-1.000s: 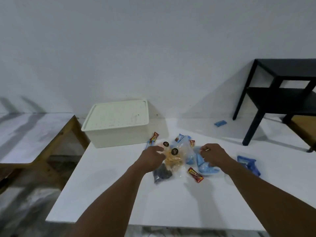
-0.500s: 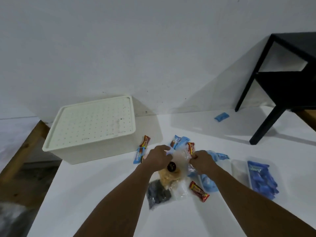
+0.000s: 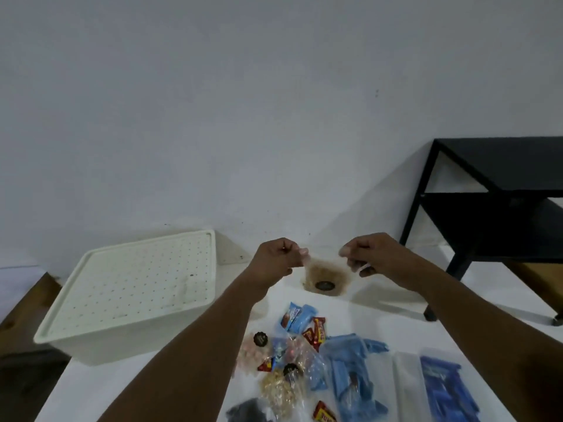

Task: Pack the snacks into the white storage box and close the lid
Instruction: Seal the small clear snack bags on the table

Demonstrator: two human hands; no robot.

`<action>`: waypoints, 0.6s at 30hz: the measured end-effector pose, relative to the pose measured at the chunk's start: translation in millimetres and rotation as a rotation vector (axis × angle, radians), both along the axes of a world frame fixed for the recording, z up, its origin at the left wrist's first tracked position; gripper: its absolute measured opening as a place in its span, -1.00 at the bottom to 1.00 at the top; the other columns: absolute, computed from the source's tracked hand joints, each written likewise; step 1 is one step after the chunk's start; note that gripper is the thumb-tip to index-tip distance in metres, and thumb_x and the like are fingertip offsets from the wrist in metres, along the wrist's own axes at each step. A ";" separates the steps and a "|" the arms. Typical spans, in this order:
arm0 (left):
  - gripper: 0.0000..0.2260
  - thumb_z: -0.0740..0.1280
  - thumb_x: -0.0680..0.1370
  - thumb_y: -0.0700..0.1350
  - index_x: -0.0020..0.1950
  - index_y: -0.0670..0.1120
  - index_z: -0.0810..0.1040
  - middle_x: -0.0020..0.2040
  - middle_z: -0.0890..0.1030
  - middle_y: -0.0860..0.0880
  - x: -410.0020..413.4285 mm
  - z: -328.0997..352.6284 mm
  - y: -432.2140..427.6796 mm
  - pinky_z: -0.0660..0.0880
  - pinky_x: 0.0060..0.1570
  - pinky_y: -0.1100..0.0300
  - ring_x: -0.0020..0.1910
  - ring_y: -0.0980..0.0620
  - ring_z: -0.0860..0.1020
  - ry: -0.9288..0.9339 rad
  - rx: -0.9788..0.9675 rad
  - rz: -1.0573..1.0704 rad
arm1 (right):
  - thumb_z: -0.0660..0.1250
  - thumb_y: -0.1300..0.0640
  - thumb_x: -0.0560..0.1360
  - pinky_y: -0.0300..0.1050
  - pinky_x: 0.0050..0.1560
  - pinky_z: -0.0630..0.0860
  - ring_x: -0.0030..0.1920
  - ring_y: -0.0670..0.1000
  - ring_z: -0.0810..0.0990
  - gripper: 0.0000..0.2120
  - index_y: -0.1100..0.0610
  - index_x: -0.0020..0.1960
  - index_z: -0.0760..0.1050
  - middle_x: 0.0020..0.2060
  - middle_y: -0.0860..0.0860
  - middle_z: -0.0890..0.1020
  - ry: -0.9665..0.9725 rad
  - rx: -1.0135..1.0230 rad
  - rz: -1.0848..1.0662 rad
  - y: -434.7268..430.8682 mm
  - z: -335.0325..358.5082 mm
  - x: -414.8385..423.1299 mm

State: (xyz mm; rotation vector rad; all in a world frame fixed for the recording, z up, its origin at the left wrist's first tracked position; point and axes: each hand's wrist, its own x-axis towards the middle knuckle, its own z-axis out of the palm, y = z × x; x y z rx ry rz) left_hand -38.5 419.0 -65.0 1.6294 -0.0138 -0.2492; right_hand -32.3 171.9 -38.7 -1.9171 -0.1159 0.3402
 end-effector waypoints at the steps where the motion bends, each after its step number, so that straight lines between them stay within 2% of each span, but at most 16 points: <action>1: -0.85 0.46 0.51 -0.09 -0.13 -0.08 0.52 -0.05 0.71 -0.15 0.9 9.9 -6.5 0.44 -0.06 0.14 -0.08 0.03 0.66 -0.014 -0.033 0.013 | 0.45 0.06 0.47 -0.06 -0.12 0.51 -0.22 0.01 0.61 -0.78 0.22 -0.04 0.66 -0.26 0.12 0.66 -0.001 0.048 -0.014 -7.0 4.1 1.8; 6: -0.86 0.44 0.53 -0.09 -0.20 -0.05 0.56 -0.03 0.73 -0.11 3.2 30.9 -29.3 0.47 0.00 0.08 -0.01 0.00 0.64 -0.085 -0.057 0.121 | 0.39 0.05 0.52 -0.02 -0.09 0.51 -0.16 0.08 0.61 -0.77 0.23 -0.09 0.64 -0.26 0.11 0.65 -0.043 0.234 -0.103 -15.4 6.6 4.2; 9: -0.87 0.40 0.56 -0.06 -0.11 -0.11 0.62 -0.07 0.74 -0.10 -2.0 34.1 -32.7 0.50 -0.01 0.10 -0.07 0.00 0.67 -0.077 -0.026 0.104 | 0.38 0.03 0.52 -0.04 -0.11 0.50 -0.20 0.05 0.62 -0.75 0.23 -0.08 0.63 -0.26 0.10 0.64 -0.040 0.341 -0.176 -10.9 8.4 5.4; 13: -0.86 0.37 0.57 -0.08 -0.13 -0.11 0.65 -0.13 0.73 -0.08 -5.4 35.3 -37.0 0.48 -0.08 0.13 -0.14 0.01 0.65 -0.097 -0.009 0.144 | 0.38 0.02 0.52 -0.07 -0.13 0.51 -0.22 0.02 0.63 -0.76 0.20 -0.11 0.63 -0.27 0.09 0.65 -0.054 0.364 -0.156 -8.9 9.3 7.4; 18: -0.84 0.36 0.58 -0.12 -0.18 -0.10 0.61 -0.21 0.70 -0.10 -3.3 37.7 -42.1 0.48 -0.07 0.11 -0.17 0.01 0.65 -0.145 -0.034 0.211 | 0.39 0.06 0.51 -0.06 -0.10 0.53 -0.18 0.06 0.65 -0.74 0.30 -0.07 0.61 -0.25 0.13 0.67 -0.041 0.423 -0.088 -14.2 0.7 4.8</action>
